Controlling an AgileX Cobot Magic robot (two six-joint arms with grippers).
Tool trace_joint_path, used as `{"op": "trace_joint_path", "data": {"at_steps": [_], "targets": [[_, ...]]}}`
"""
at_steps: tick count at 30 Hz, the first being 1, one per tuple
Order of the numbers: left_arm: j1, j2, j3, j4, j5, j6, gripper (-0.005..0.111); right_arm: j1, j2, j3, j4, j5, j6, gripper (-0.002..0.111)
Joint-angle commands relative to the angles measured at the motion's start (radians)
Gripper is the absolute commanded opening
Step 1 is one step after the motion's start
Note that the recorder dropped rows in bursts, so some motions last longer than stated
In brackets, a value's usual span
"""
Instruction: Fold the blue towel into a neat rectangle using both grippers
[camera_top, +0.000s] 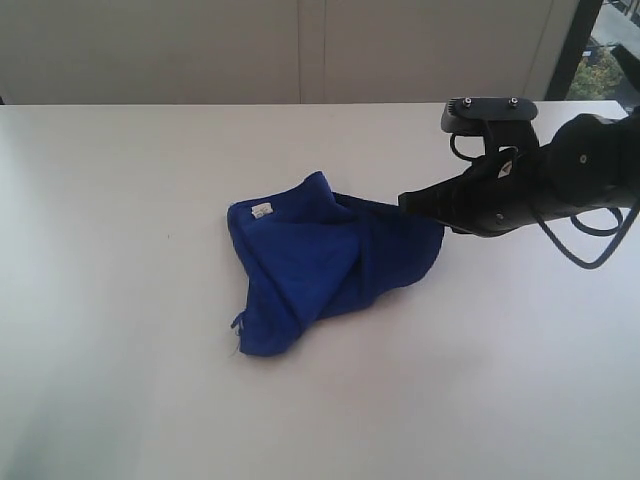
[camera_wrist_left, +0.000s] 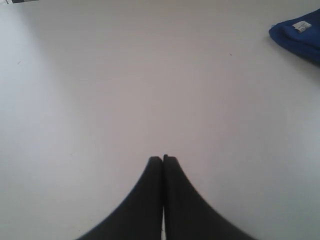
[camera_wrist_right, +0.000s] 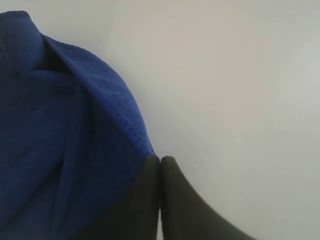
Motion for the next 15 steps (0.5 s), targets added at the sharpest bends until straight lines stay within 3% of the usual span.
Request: {"op": "trace_joint_path", "data": {"at_steps": [1, 5, 15], "targets": [[0.002, -0.005, 0.006, 0.000, 0.000, -0.007, 0.000, -0.001, -0.008, -0.003, -0.003, -0.003, -0.013, 0.000], [0.002, -0.005, 0.006, 0.012, -0.025, 0.030, 0.000, -0.001, -0.008, -0.003, -0.002, -0.001, -0.011, 0.000], [0.002, -0.005, 0.006, 0.012, -0.420, 0.046, 0.000, -0.001, -0.008, -0.003, -0.002, 0.001, 0.017, 0.000]]}}
